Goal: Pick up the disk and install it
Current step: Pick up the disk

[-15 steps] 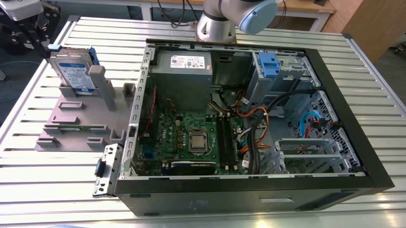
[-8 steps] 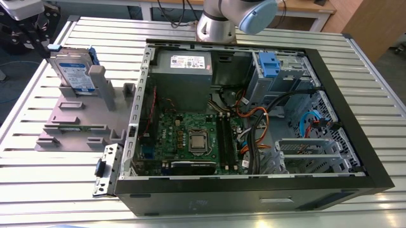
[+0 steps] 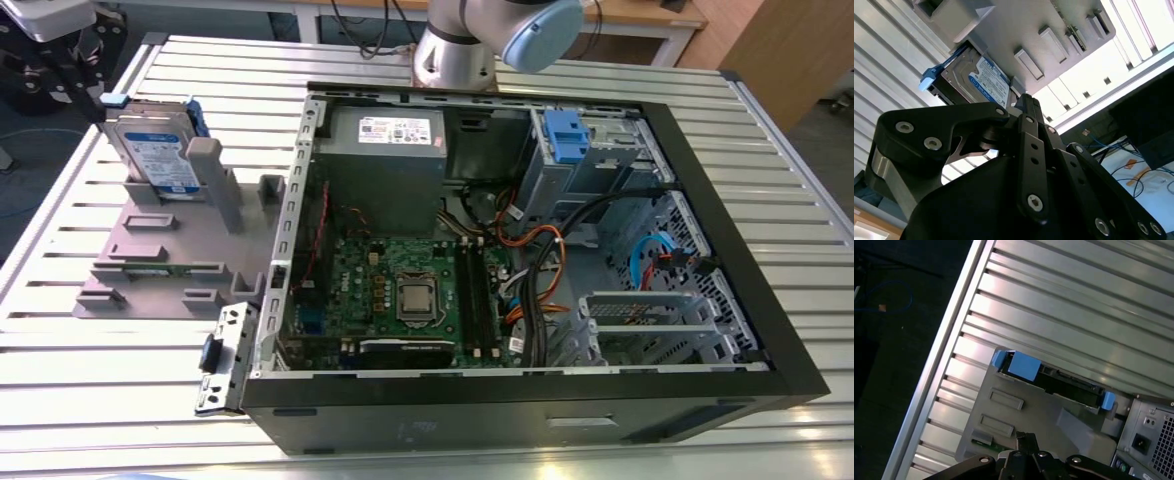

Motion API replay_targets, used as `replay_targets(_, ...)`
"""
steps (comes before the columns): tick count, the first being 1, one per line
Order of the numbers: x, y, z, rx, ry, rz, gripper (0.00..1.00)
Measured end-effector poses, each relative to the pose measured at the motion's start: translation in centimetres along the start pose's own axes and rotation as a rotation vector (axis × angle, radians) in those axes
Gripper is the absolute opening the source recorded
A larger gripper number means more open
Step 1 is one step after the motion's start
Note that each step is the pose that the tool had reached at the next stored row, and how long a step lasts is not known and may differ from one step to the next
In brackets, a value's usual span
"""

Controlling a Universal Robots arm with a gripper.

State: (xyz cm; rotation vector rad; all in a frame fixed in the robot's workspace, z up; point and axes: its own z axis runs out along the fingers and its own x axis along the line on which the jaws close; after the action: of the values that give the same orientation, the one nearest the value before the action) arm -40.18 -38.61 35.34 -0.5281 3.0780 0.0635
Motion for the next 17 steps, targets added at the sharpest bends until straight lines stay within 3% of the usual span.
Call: replay_targets(17, 0.00, 0.00, 0.00, -0.0012, 0.0017, -0.049, 0.11)
